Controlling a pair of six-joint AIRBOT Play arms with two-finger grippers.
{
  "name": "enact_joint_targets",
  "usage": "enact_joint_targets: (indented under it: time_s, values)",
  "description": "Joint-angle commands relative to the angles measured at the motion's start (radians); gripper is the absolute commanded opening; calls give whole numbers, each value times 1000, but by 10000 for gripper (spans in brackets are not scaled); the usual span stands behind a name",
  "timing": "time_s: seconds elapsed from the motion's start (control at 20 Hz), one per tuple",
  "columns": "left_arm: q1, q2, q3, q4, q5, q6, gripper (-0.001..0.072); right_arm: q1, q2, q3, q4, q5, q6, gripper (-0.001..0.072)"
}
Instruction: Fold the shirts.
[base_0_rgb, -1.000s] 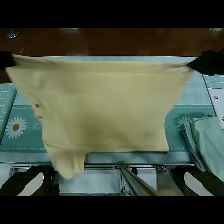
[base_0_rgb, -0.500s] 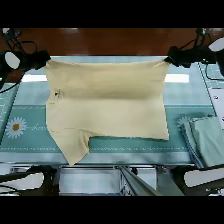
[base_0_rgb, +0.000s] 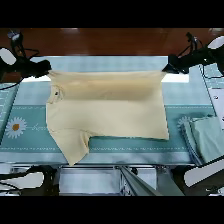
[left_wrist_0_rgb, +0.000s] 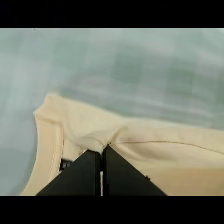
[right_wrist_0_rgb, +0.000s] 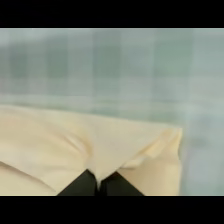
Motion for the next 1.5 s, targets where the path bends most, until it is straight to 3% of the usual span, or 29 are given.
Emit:
enact_joint_targets:
  time_s: [0.0, 0.25, 0.3, 0.35, 0.4, 0.45, 0.5, 0.7, 0.9, 1.1, 1.2, 1.3, 1.45]
  values:
    - [10, -5, -60, -6, -174, 113, 23, 0, 0, -61, -152, 155, 0, 27]
    - [13, -40, -151, -6, -203, 113, 23, 16, 0, -211, -139, 119, 14, 28]
    - [15, -42, -150, -6, -212, 113, 23, 19, 0, -210, -130, 122, 20, 61]
    - [22, -42, -140, -3, -233, 113, 27, 20, 3, -204, -126, 133, 32, 271]
    - [35, -42, -122, -3, -275, 113, 165, 18, 7, -187, -129, 161, 34, 562]
    - [50, -42, -101, -2, -327, 114, 549, 10, 11, -157, -129, 204, 32, 634]
    - [73, -42, -79, 4, -386, 114, 700, -6, 24, -127, -132, 241, 30, 634]
    - [185, 21, -114, -11, -511, 125, 700, -95, 174, -150, -151, 234, 13, 634]
    - [352, 161, -398, -186, -492, 214, 700, -184, 410, -490, -148, 31, -2, 633]
    - [515, 235, -628, -293, -489, 274, 700, -162, 578, -872, 176, -142, -130, 633]
    - [533, 263, -705, -300, -445, 289, 700, -115, 597, -952, 190, -170, -155, 633]
    - [527, 285, -781, -402, -371, 349, 701, -70, 596, -986, 188, -192, -156, 633]
    - [499, 283, -862, -401, -285, 329, 701, -24, 596, -991, 200, -206, -151, 633]
